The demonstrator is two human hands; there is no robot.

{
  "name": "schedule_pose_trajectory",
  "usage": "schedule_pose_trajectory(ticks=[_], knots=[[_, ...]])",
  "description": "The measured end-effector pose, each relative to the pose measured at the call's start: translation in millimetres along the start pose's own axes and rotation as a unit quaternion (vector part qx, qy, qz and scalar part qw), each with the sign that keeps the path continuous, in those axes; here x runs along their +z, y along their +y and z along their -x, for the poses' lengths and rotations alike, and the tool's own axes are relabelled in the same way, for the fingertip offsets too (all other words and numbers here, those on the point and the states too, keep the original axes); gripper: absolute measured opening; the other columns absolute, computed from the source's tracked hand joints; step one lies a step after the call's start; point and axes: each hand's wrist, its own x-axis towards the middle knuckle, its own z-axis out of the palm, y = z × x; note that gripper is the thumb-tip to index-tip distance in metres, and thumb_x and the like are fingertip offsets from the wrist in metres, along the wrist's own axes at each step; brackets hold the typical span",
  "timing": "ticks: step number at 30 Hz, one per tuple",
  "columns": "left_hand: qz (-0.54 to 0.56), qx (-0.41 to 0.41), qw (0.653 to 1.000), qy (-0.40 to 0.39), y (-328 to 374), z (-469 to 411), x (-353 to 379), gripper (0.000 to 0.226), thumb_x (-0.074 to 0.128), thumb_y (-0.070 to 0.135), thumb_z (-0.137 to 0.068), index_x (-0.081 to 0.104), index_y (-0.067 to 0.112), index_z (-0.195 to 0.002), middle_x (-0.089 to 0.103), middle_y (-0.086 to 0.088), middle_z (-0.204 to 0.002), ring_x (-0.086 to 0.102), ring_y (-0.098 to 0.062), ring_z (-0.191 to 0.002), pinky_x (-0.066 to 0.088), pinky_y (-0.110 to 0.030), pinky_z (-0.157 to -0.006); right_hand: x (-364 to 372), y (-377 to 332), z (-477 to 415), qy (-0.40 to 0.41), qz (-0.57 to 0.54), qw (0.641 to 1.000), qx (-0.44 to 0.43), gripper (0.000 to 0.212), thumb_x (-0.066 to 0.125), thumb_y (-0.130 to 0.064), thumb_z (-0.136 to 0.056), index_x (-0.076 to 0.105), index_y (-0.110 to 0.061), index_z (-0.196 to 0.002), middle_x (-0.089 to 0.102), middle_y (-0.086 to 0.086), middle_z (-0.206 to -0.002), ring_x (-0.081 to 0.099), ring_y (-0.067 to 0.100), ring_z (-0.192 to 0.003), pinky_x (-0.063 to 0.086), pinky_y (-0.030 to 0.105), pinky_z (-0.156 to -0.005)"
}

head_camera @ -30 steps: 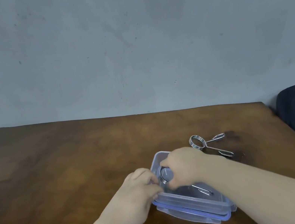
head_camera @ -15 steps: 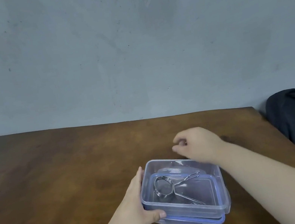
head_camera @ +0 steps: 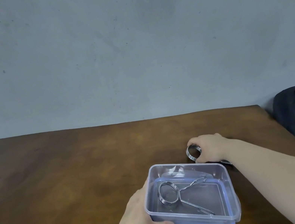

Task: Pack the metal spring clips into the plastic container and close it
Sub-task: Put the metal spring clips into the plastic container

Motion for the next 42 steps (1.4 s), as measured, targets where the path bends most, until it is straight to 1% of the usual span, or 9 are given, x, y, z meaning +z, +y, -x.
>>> schedule_pose_trajectory(ticks=[3,7,11,16,24,28,35,40,42], knots=[[-0.023,0.02,1.0,0.008,-1.3,0.2,2.6,0.107,0.09,0.052,-0.063,0.032,0.044,-0.153,0.062,0.021,-0.135,0.058,-0.012,-0.126,0.047,-0.049,-0.105,-9.7,7.2,7.5,0.038,-0.08,0.996,-0.002,0.044,0.082,-0.045,-0.07,0.066,-0.038,-0.11,0.068,-0.014,-0.096,0.061,0.016,-0.088,0.046,0.033,-0.079],[-0.077,0.023,0.996,0.035,3.6,-2.6,7.6,0.101,0.085,0.049,-0.058,0.023,0.078,-0.131,0.052,0.043,-0.126,0.046,0.014,-0.118,0.04,-0.033,-0.108,-53.5,-5.2,39.6,0.151,-0.206,0.966,-0.034,0.027,0.087,-0.038,-0.072,0.07,-0.043,-0.092,0.065,-0.021,-0.068,0.056,0.007,-0.064,0.043,0.024,-0.061],[-0.091,0.008,0.996,0.023,8.0,-20.1,15.1,0.101,0.081,0.06,-0.059,0.022,0.066,-0.141,0.056,0.036,-0.128,0.047,0.009,-0.121,0.032,-0.047,-0.116,-87.5,-50.8,90.1,0.145,-0.224,0.959,-0.098,0.033,0.086,-0.042,-0.069,0.069,-0.046,-0.098,0.071,-0.013,-0.081,0.059,0.003,-0.064,0.053,0.03,-0.069],[-0.097,0.003,0.995,0.027,4.9,-36.8,26.2,0.101,0.081,0.063,-0.056,0.032,0.054,-0.143,0.059,0.033,-0.124,0.054,-0.002,-0.119,0.038,-0.051,-0.113,-51.2,-71.8,100.6,0.115,-0.043,0.984,-0.129,0.04,0.076,-0.051,-0.072,0.062,-0.041,-0.108,0.06,-0.008,-0.089,0.056,0.011,-0.078,0.05,0.032,-0.07],[-0.092,0.005,0.995,0.04,1.0,-36.6,27.8,0.089,0.078,0.069,-0.059,0.04,0.051,-0.138,0.059,0.034,-0.121,0.054,-0.004,-0.118,0.036,-0.053,-0.113,-6.2,-66.4,82.9,0.066,0.093,0.986,-0.124,0.052,0.068,-0.053,-0.077,0.057,-0.038,-0.126,0.055,-0.008,-0.097,0.055,0.018,-0.084,0.051,0.035,-0.068],[-0.095,0.001,0.995,0.035,-0.8,-36.6,28.3,0.086,0.077,0.071,-0.059,0.043,0.051,-0.135,0.059,0.034,-0.12,0.053,-0.003,-0.116,0.038,-0.053,-0.112,2.0,-72.8,80.5,0.055,0.089,0.987,-0.123,0.054,0.07,-0.054,-0.076,0.059,-0.037,-0.126,0.066,-0.005,-0.105,0.064,0.022,-0.094,0.058,0.045,-0.078],[-0.101,-0.002,0.994,0.035,-2.2,-37.5,29.6,0.089,0.076,0.074,-0.06,0.041,0.049,-0.138,0.06,0.031,-0.124,0.054,-0.004,-0.12,0.037,-0.052,-0.113,10.6,-62.8,76.9,0.052,0.042,0.994,-0.09,0.069,0.071,-0.057,-0.078,0.051,-0.04,-0.142,0.068,-0.005,-0.119,0.064,0.021,-0.105,0.056,0.038,-0.082],[-0.101,0.002,0.994,0.034,-3.7,-37.6,29.3,0.089,0.078,0.074,-0.062,0.039,0.052,-0.139,0.06,0.031,-0.123,0.055,-0.005,-0.12,0.038,-0.054,-0.112,16.6,-55.4,78.7,0.043,0.033,0.995,-0.086,0.05,0.07,-0.053,-0.081,0.06,-0.034,-0.126,0.07,-0.004,-0.109,0.064,0.022,-0.098,0.057,0.039,-0.077],[-0.108,0.006,0.994,0.034,-1.2,-36.4,28.1,0.087,0.076,0.074,-0.062,0.031,0.064,-0.135,0.057,0.034,-0.123,0.053,-0.003,-0.12,0.035,-0.053,-0.115,17.0,-53.8,81.8,0.034,0.015,0.995,-0.09,0.05,0.07,-0.049,-0.082,0.059,-0.031,-0.128,0.07,-0.002,-0.114,0.063,0.022,-0.101,0.057,0.043,-0.084]])
